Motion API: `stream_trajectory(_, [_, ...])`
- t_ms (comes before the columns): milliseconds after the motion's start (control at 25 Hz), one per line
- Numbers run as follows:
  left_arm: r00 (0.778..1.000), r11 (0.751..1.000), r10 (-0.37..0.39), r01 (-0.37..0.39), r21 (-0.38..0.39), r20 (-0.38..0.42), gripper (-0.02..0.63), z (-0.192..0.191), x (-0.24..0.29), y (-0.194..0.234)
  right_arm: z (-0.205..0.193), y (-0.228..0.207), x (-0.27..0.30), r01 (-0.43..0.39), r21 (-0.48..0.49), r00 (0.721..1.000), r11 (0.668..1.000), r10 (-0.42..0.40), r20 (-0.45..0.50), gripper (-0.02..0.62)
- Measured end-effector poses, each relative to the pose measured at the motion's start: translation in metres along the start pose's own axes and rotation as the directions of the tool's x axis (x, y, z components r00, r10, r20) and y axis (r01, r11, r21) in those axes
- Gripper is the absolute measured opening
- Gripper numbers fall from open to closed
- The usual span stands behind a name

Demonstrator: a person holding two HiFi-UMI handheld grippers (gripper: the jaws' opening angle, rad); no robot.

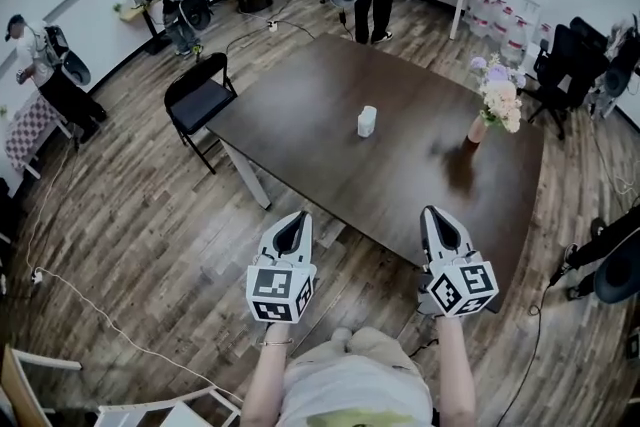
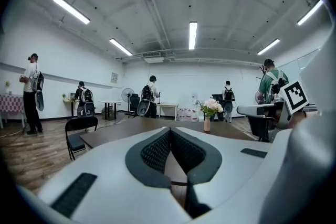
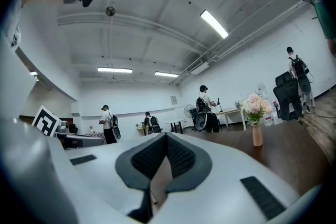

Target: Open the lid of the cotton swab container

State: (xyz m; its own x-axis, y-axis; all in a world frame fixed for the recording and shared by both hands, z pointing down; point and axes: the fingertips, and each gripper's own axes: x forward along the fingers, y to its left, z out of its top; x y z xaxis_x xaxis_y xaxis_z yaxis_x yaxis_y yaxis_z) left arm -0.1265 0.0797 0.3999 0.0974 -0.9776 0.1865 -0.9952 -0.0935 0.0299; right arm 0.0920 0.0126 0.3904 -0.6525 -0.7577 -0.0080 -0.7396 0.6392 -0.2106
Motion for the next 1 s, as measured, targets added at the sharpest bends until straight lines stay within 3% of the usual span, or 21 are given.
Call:
stream_trajectory(400, [0.999, 1.0, 0.009, -0.01, -0.024, -0.04, 0.021, -0.011, 0.037, 0.025, 0.0, -0.024, 0.044, 0.014, 0.024, 1.0, 1.0, -0.014, -0.003, 0.021])
stream_trajectory(1000, [0.999, 1.0, 0.006, -0.006, 0.005, -0.052, 0.021, 0.013, 0.166, 0.061, 0.004, -0.093, 0.167, -0.007, 0.052, 1.0, 0.999, 0.008, -0.02, 0.021])
